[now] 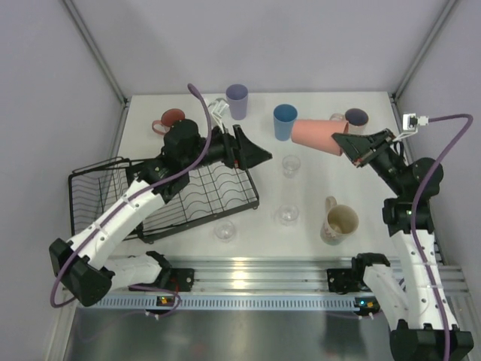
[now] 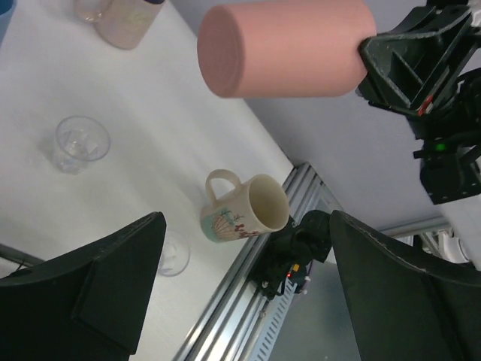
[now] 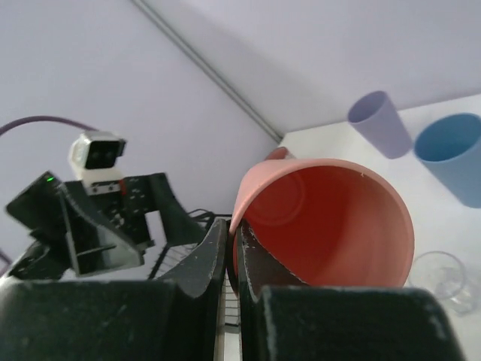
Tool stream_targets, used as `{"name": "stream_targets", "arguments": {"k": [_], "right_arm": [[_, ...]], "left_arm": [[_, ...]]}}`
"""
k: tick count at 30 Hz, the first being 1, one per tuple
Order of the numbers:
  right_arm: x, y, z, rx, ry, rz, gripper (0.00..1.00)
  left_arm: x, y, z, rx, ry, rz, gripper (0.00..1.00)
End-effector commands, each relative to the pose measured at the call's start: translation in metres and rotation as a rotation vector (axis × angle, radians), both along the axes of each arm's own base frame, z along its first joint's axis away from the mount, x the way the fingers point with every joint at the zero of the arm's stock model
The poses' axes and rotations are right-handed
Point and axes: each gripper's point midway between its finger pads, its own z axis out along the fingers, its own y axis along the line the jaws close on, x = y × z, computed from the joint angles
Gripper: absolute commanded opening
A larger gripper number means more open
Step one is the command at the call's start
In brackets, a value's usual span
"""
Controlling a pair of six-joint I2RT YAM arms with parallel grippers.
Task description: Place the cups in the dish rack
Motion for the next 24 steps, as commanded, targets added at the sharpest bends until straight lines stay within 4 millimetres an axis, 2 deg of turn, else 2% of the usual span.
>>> {"name": "stream_targets", "arguments": {"k": [1, 2, 4, 11, 16, 21, 24], "right_arm": [[-0.038, 0.016, 0.047, 0.102, -0.19, 0.136, 0.0], [-0.04, 0.017, 0.042, 0.137, -0.163, 0.152, 0.0], [-0.052, 0.027, 0.045, 0.157, -0.187, 0.22, 0.0], [-0.064, 0.039, 0.049, 0.204, -0.19, 0.295, 0.0], [-0.07, 0.051, 0.047, 0.221, -0.177, 0.334, 0.0], [-0.07, 0.057, 0.04, 0.235, -0.153, 0.347, 0.0], [-0.072, 0.059, 0.037, 0.238, -0.157, 0.355, 0.0]], "left_arm": [[-0.002, -0.011, 0.04, -0.177, -0.058, -0.088, 0.96], [-0.002, -0.012, 0.041, -0.187, -0.053, -0.094, 0.96], [0.001, -0.015, 0.042, -0.203, -0.044, -0.106, 0.96], [0.007, -0.027, 0.037, -0.227, -0.018, -0.156, 0.98], [0.006, -0.035, 0.046, -0.3, 0.017, -0.204, 0.97], [-0.001, -0.038, 0.053, -0.357, 0.046, -0.255, 0.91], [-0.007, -0.035, 0.054, -0.381, 0.045, -0.268, 0.84]]}}
